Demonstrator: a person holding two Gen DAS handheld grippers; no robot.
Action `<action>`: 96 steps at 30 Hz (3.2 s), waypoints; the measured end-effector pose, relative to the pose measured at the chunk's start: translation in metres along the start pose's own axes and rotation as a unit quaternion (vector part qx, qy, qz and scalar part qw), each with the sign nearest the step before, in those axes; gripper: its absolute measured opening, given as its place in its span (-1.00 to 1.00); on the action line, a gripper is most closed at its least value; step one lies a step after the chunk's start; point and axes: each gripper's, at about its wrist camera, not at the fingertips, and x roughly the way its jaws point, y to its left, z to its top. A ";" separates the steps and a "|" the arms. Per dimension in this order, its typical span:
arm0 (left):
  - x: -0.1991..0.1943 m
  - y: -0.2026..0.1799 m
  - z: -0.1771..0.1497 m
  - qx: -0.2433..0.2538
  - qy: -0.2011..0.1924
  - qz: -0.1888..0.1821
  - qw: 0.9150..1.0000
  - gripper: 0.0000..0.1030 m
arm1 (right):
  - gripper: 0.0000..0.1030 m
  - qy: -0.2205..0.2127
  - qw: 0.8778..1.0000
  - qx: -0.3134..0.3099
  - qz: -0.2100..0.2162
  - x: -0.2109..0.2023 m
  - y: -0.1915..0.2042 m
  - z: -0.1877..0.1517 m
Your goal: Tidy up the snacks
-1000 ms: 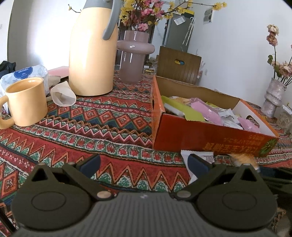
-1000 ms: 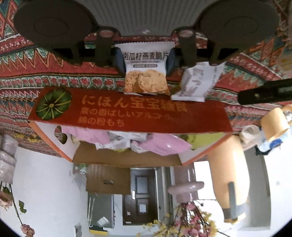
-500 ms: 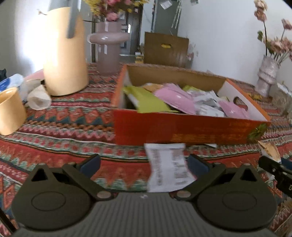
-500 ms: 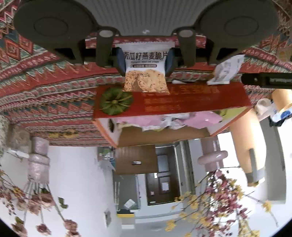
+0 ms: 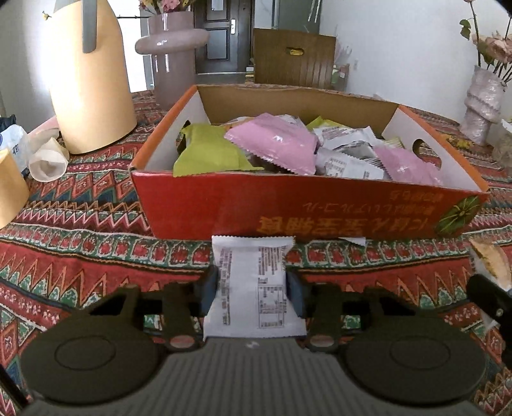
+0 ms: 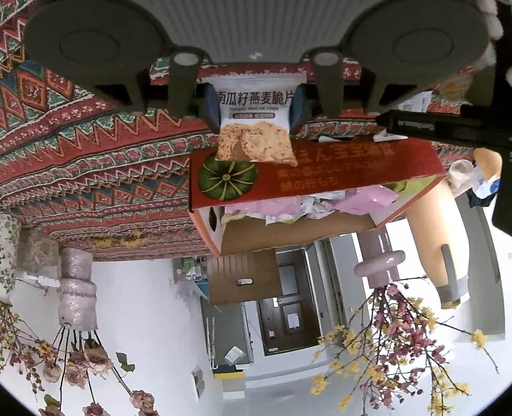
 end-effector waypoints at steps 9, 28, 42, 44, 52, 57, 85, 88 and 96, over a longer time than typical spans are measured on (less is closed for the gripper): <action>-0.028 -0.005 -0.001 0.012 -0.037 -0.019 0.999 -0.16 | -0.17 -0.005 1.000 -0.002 0.009 -0.003 0.001 0.002; -0.074 0.005 0.085 -0.032 -0.191 -0.018 0.981 -0.15 | -0.16 -0.090 0.993 -0.079 0.010 0.013 0.041 0.086; 0.001 0.015 0.094 -0.045 -0.185 0.013 0.982 -0.13 | -0.16 -0.064 0.996 -0.063 0.003 0.101 0.033 0.101; -0.001 0.018 0.092 -0.051 -0.191 0.012 0.980 -0.06 | -0.15 -0.063 0.996 -0.067 -0.002 0.103 0.034 0.099; -0.017 0.021 0.084 -0.070 -0.228 0.014 0.971 1.00 | 0.97 -0.066 0.996 -0.055 -0.018 0.100 0.032 0.094; -0.025 0.020 0.085 -0.076 -0.229 0.012 0.970 1.00 | 1.00 -0.058 0.997 -0.052 -0.018 0.100 0.030 0.093; -0.158 0.033 -0.046 -0.018 -0.176 -0.044 0.983 1.00 | 1.00 -0.035 0.998 -0.042 -0.009 -0.072 0.019 0.017; -0.160 0.033 -0.058 -0.016 -0.162 -0.046 0.986 1.00 | 1.00 -0.028 0.999 -0.041 -0.010 -0.082 0.017 0.008; -0.166 0.034 -0.077 -0.006 -0.146 -0.038 0.989 1.00 | 1.00 -0.011 0.999 -0.041 -0.012 -0.099 0.010 -0.010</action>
